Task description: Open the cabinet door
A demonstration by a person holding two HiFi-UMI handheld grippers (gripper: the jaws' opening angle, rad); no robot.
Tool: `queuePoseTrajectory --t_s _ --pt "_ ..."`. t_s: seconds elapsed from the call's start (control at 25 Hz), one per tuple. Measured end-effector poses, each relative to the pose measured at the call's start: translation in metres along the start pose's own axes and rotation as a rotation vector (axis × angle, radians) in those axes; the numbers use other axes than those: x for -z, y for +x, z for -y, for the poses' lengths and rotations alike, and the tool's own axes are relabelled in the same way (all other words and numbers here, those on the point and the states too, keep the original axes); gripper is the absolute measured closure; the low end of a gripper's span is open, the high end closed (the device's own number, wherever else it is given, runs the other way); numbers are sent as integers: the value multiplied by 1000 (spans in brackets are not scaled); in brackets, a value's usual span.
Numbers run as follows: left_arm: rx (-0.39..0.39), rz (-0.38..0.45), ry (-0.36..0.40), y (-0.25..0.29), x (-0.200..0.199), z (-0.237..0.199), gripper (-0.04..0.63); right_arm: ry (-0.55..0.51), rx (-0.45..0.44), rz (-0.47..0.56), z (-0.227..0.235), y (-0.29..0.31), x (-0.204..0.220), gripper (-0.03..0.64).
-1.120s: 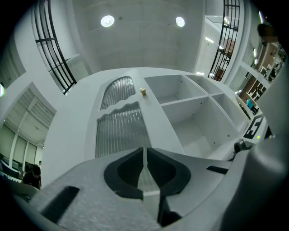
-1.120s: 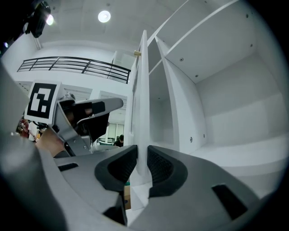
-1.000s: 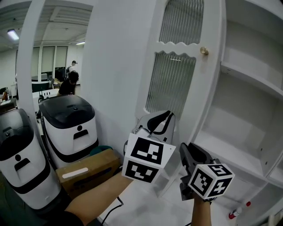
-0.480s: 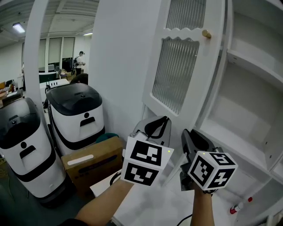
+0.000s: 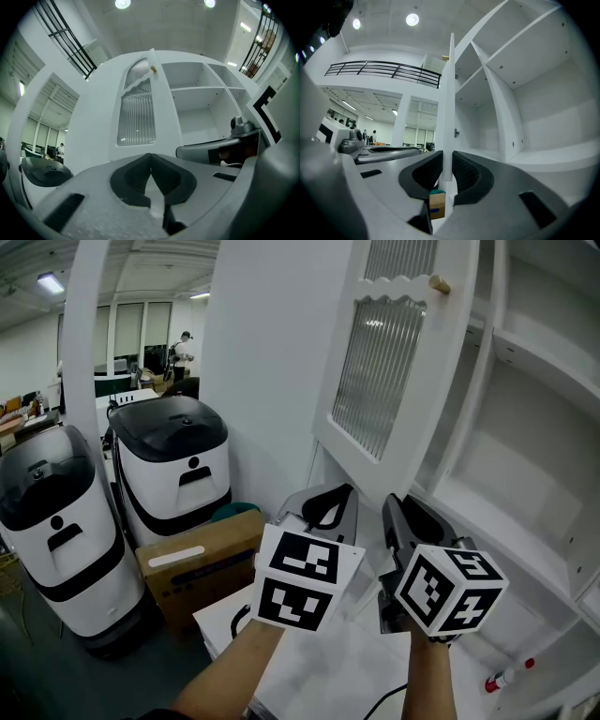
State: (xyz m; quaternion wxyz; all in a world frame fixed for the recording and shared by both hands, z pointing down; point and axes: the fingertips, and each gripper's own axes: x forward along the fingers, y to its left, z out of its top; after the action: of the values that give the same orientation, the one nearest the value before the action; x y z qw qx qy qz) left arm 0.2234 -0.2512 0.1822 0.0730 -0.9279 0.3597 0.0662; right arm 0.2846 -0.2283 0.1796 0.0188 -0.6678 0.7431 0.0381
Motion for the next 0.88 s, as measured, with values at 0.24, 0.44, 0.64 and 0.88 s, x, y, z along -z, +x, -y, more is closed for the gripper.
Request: queuePoseTrajectory --t_s 0.24,0.44,0.64,0.88 --pt "-48 7 17 -23 -7 -11 581 -2 -45 25 -21 1 -2 549" --pt "-81 4 18 -39 -9 -18 581 -7 -65 24 -34 1 -3 549" --pt "-87 -1 29 -49 -10 -23 581 6 -69 24 -45 2 -2 549" --pt "-77 -18 33 -53 -5 -30 581 2 -79 24 -62 2 -2 548"
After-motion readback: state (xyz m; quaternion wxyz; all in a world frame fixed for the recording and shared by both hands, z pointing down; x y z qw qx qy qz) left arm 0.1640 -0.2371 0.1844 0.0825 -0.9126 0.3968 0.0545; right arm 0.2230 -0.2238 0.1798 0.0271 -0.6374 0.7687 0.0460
